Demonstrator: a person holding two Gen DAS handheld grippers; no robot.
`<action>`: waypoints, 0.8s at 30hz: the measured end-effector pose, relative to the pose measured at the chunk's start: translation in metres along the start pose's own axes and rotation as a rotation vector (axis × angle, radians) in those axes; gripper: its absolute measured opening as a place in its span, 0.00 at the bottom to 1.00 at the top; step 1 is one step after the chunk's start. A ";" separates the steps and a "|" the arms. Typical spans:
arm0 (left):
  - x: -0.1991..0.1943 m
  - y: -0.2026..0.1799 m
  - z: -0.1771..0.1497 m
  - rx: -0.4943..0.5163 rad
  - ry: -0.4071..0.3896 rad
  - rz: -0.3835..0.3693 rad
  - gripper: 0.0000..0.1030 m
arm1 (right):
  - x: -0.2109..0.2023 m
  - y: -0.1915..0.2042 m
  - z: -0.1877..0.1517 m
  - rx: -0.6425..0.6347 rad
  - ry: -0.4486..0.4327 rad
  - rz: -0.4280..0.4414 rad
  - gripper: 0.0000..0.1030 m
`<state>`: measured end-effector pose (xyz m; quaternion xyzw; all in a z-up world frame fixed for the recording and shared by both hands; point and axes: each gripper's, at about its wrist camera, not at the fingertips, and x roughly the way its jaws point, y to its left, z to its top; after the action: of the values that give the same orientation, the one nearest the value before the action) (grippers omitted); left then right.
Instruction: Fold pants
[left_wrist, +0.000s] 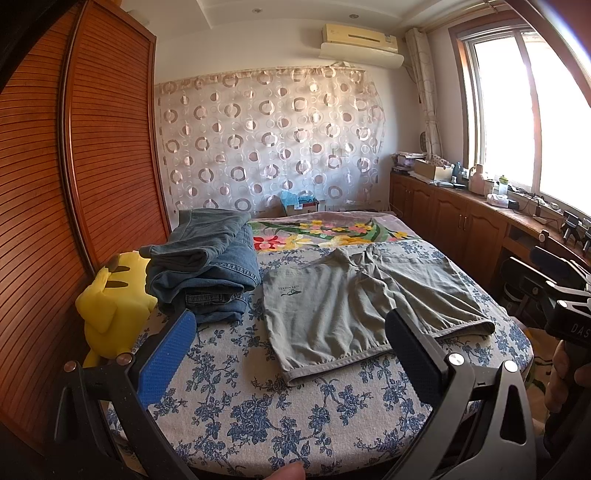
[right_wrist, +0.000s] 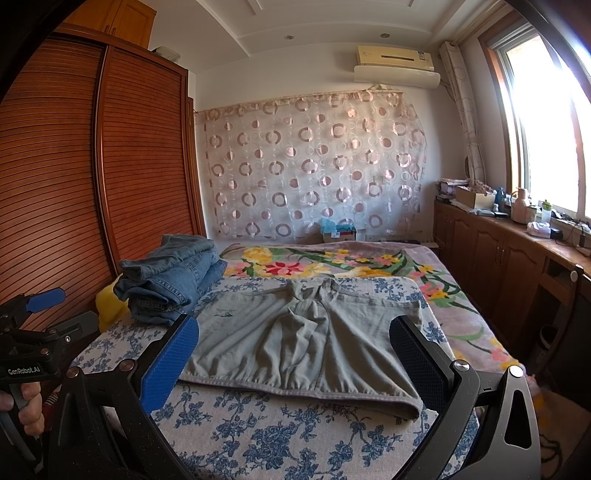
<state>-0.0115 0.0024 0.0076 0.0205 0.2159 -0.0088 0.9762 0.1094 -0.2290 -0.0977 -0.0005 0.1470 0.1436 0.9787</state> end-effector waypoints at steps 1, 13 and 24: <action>0.001 0.000 0.000 0.000 0.000 0.000 0.99 | 0.000 0.000 0.000 0.000 0.000 0.000 1.00; 0.002 -0.003 0.005 -0.001 0.016 0.000 0.99 | 0.001 0.000 -0.001 0.000 0.012 0.006 1.00; 0.021 0.006 -0.007 -0.016 0.067 -0.004 0.99 | 0.009 -0.010 -0.005 0.013 0.050 -0.006 1.00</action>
<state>0.0043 0.0083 -0.0074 0.0123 0.2487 -0.0086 0.9685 0.1192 -0.2366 -0.1058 0.0017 0.1725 0.1398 0.9750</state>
